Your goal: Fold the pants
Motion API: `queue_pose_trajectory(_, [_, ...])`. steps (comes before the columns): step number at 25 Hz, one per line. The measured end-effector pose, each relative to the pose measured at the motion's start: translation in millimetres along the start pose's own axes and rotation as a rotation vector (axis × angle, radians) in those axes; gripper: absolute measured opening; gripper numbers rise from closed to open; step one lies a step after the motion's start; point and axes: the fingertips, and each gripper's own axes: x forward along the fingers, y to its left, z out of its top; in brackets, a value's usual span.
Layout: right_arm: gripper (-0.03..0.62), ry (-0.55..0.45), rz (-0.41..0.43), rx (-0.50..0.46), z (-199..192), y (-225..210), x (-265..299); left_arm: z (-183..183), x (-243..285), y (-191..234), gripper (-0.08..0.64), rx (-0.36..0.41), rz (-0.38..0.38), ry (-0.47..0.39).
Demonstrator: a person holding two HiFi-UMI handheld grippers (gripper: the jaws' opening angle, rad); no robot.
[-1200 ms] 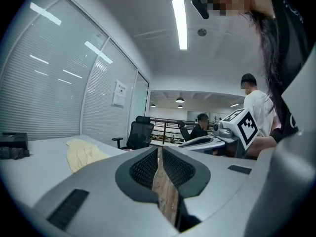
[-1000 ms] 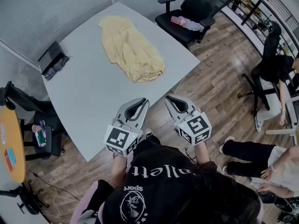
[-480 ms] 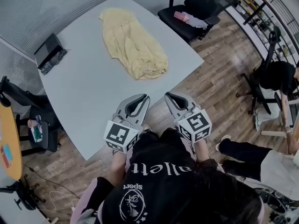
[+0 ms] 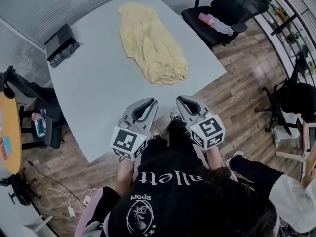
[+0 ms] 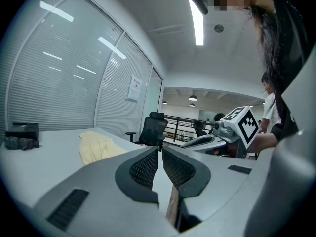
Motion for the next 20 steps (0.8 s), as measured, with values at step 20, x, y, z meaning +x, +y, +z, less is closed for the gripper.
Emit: queue_pose_trajectory(20, [0.031, 0.119, 0.182, 0.002, -27.1, -108.5, 72.1, -34.2, 77.6, 44.4, 0.051, 0.101, 0.295, 0.245])
